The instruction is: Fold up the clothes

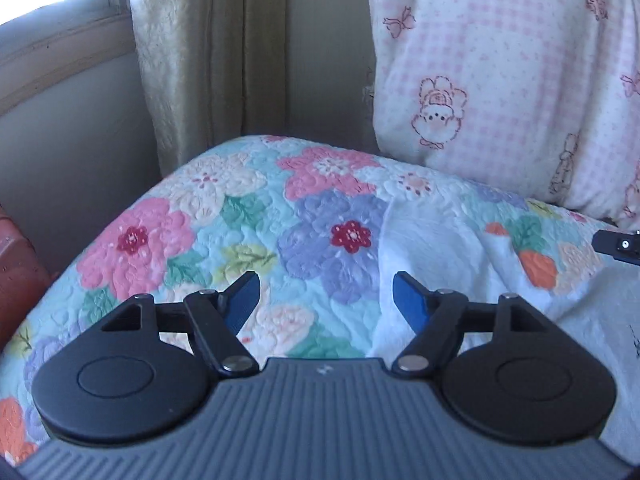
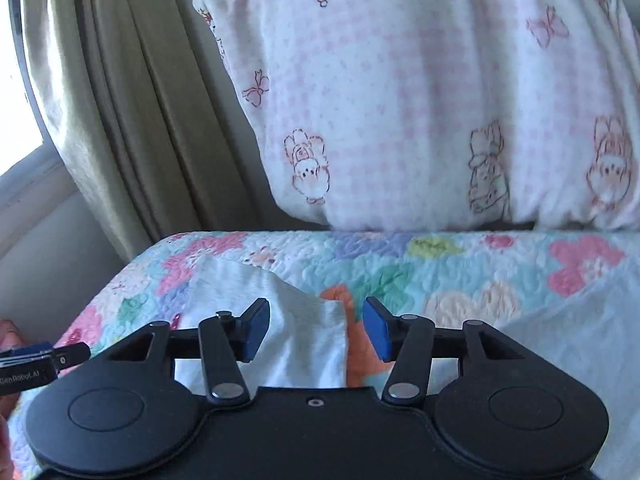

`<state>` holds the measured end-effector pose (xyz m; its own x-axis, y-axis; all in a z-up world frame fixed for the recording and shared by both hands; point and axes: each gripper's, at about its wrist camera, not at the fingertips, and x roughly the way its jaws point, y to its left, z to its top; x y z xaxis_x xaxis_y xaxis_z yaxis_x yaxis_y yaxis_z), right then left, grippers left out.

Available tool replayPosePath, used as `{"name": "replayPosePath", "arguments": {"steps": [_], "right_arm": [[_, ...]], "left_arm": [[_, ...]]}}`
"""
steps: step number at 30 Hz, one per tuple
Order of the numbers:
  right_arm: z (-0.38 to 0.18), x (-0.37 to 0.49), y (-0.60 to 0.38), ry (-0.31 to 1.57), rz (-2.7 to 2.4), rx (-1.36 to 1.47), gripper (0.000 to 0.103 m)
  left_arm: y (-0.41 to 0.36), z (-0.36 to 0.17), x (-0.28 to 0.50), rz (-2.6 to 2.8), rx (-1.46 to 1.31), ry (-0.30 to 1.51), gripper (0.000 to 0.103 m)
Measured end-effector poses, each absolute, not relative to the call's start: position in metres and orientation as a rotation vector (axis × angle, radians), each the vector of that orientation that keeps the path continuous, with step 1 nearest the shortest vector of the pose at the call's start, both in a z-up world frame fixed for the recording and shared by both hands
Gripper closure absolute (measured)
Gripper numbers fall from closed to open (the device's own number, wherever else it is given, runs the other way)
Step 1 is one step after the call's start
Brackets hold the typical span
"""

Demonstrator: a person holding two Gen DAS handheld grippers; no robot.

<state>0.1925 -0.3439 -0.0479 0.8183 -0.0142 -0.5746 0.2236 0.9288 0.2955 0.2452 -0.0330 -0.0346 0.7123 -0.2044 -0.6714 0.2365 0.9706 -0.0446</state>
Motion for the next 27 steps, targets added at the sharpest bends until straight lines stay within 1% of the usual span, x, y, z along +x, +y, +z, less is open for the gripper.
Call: {"name": "replayPosePath", "arguments": {"steps": [5,7,9,12,13,14,16,19,21,25,27], "right_arm": [[-0.096,0.126,-0.354,0.739,-0.067,0.41,0.045],[-0.108,0.086,-0.351,0.796,0.064,0.407,0.045],[-0.114,0.046,-0.345,0.811,0.161,0.4,0.045],[-0.118,-0.007,-0.332,0.817,0.201,0.323,0.043],[-0.118,-0.02,-0.329,0.819,0.193,0.288,0.043],[-0.117,-0.032,-0.328,0.821,0.178,0.251,0.043],[-0.112,-0.053,-0.334,0.816,0.083,0.156,0.038],[-0.104,-0.086,-0.343,0.804,-0.056,0.023,0.037],[-0.103,-0.114,-0.365,0.809,-0.126,0.062,0.035],[-0.113,-0.179,-0.399,0.814,-0.214,0.239,0.035],[-0.12,-0.208,-0.408,0.81,-0.242,0.303,0.035]], "left_arm": [[-0.02,-0.076,0.167,-0.267,0.13,0.888,0.03],[-0.021,-0.088,0.127,-0.283,0.128,0.94,0.03],[-0.027,-0.093,0.093,-0.313,0.125,0.964,0.03],[-0.036,-0.096,0.046,-0.302,0.114,0.993,0.028],[-0.038,-0.097,0.031,-0.274,0.106,1.0,0.023],[-0.04,-0.097,0.019,-0.255,0.1,1.002,0.021],[-0.044,-0.098,-0.004,-0.25,0.075,1.012,0.021],[-0.047,-0.101,-0.041,-0.254,0.028,1.044,0.021],[-0.051,-0.103,-0.067,-0.261,0.004,1.063,0.021],[-0.059,-0.103,-0.114,-0.311,-0.005,1.092,0.021],[-0.065,-0.094,-0.137,-0.346,0.054,1.07,0.021]]}}
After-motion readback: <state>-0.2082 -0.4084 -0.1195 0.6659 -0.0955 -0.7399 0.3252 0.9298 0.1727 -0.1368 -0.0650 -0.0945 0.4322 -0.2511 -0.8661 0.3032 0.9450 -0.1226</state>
